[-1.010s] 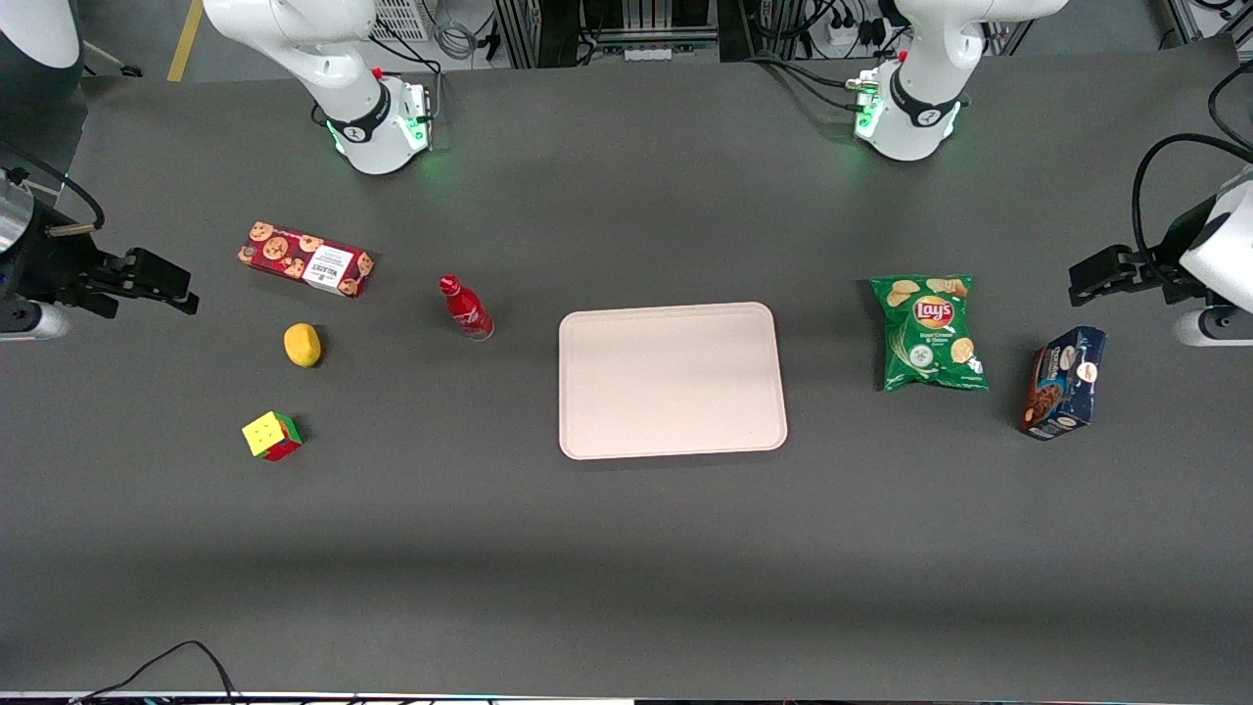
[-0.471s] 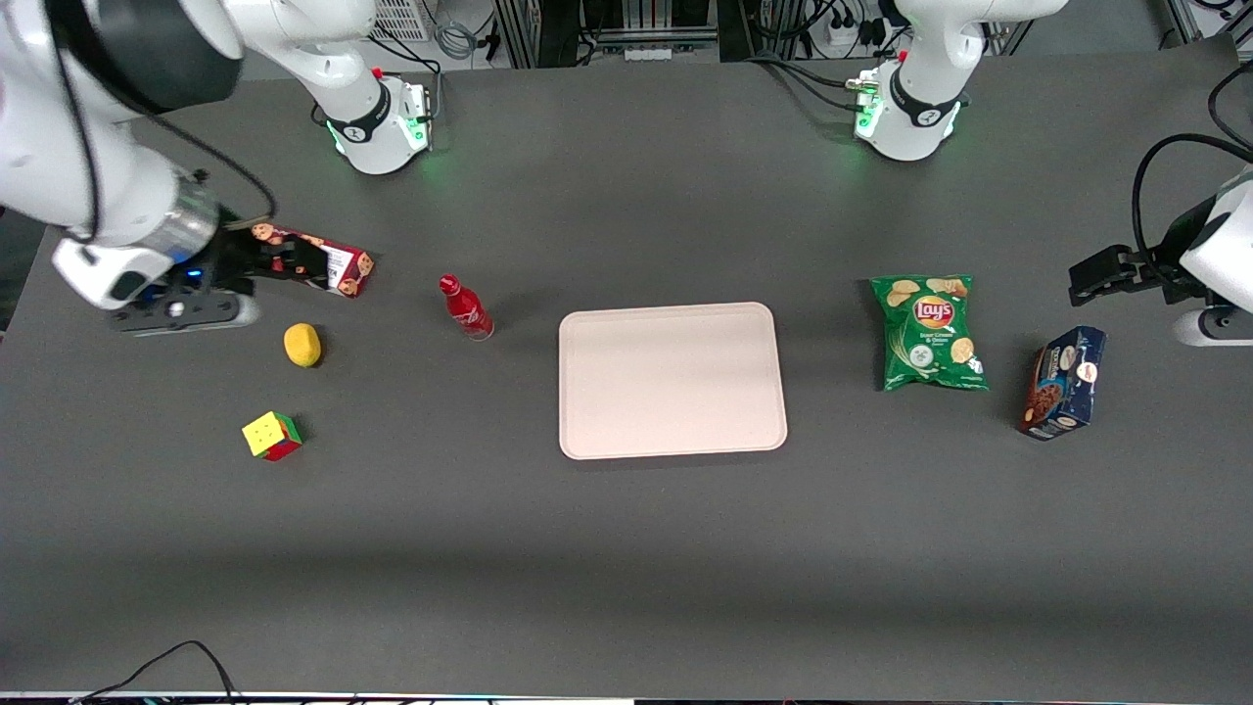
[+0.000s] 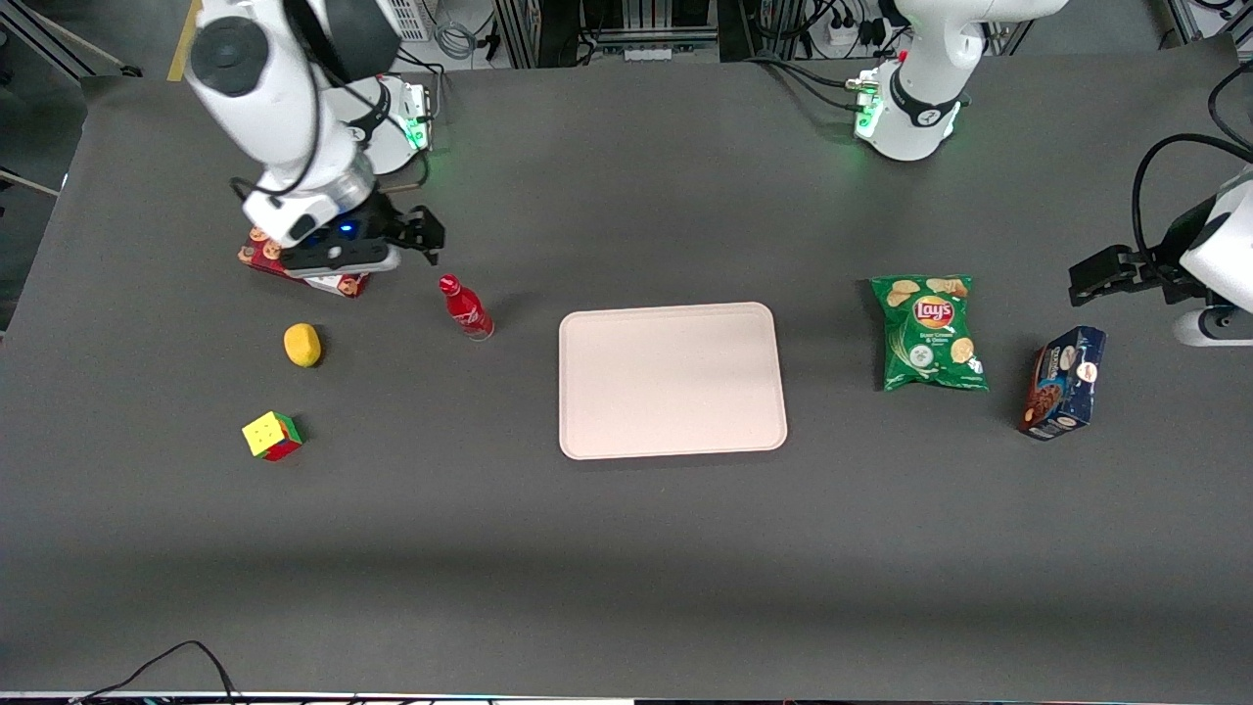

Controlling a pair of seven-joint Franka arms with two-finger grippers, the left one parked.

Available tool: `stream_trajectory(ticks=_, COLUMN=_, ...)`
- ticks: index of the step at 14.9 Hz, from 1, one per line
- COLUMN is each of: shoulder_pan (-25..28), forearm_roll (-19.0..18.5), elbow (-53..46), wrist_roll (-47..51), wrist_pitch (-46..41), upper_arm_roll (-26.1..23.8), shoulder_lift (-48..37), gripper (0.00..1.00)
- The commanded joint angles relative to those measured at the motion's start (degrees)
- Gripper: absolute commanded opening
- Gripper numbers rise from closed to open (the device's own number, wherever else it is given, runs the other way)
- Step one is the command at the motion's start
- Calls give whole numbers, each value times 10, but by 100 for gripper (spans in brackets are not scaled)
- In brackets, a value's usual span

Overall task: Place coke bottle on tray
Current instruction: 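Move the right gripper down toward the red Coca-Cola bottle, then close the right gripper around the red Coca-Cola bottle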

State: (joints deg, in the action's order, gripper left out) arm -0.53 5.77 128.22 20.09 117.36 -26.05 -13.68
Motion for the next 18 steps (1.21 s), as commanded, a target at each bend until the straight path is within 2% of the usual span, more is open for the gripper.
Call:
stream_trajectory(ticks=1, shoulder_pan=-3, forearm_roll=15, elbow=112, wrist_roll=18, wrist_pitch=124, upper_arm_roll=-34, shoulder_lift=-25, gripper=100)
stream_trajectory(ticks=5, shoulder_pan=-3, forearm_roll=15, elbow=175, wrist_roll=18, wrist_pitch=219, upper_arm_roll=-50, shoulder_lift=-7, gripper=100)
stream_trajectory(ticks=12, shoulder_pan=-3, forearm_roll=14, elbow=183, wrist_roll=19, wrist_pitch=284, upper_arm_roll=-54, shoulder_lift=50, gripper=100)
stream_trajectory(ticks=16, shoulder_pan=-3, forearm_roll=14, elbow=183, wrist_roll=18, wrist_pitch=294, upper_arm_roll=-54, shoulder_lift=69, gripper=100)
stream_trajectory(ticks=17, shoulder_pan=-2, forearm_roll=14, elbow=183, wrist_roll=18, wrist_pitch=294, upper_arm_roll=-54, shoulder_lift=70, gripper=99)
stream_trajectory(ticks=18, shoulder_pan=-2, forearm_roll=14, elbow=183, wrist_roll=17, wrist_pitch=294, upper_arm_roll=-54, shoulder_lift=70, gripper=92)
